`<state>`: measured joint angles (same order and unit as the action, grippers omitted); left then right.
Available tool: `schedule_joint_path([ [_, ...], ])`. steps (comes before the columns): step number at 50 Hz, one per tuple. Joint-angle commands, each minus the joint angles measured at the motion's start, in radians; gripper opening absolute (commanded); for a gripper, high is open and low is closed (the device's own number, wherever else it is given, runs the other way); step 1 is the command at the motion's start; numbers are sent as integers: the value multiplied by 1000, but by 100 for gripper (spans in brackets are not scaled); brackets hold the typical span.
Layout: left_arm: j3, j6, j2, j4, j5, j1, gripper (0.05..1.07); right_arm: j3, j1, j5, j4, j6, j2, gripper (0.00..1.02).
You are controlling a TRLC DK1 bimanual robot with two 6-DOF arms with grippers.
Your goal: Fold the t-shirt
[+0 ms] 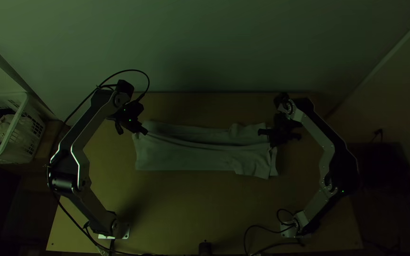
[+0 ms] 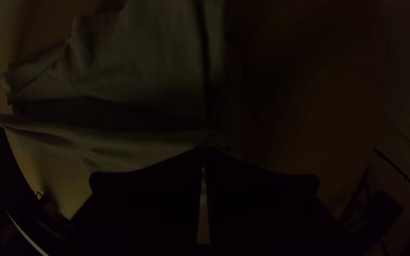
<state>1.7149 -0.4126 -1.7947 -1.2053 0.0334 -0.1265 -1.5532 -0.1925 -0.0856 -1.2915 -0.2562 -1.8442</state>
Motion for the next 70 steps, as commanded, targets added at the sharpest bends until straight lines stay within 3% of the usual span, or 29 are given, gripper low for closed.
schedule_joint_path([
  [1,71,-15,-52,-2,-6,21,8,-85,19,14,-2,11,-62,3],
  [30,221,46,-269,89,-41,30,9,-357,47,15,-2,2,-326,3],
  [32,221,54,-279,101,-41,31,21,-370,47,21,3,3,-337,3],
  [33,221,58,-284,108,-43,33,34,-377,47,23,3,3,-342,3],
  [36,218,63,-292,124,-47,37,95,-383,50,24,31,6,-349,3],
  [37,218,66,-295,125,-47,39,106,-383,50,24,43,11,-349,3],
  [39,218,78,-296,139,-47,42,103,-384,53,29,61,15,-349,4],
  [49,215,126,-285,154,-130,62,103,-397,54,70,57,52,-343,57],
  [59,186,175,-242,159,-253,105,103,-367,57,107,49,64,-276,67],
  [62,149,182,-216,179,-299,123,103,-364,64,107,46,64,-251,79],
  [65,98,187,-187,210,-329,143,103,-364,68,129,38,71,-230,98],
  [70,9,189,-141,259,-372,176,103,-380,71,181,-5,69,-205,99],
])
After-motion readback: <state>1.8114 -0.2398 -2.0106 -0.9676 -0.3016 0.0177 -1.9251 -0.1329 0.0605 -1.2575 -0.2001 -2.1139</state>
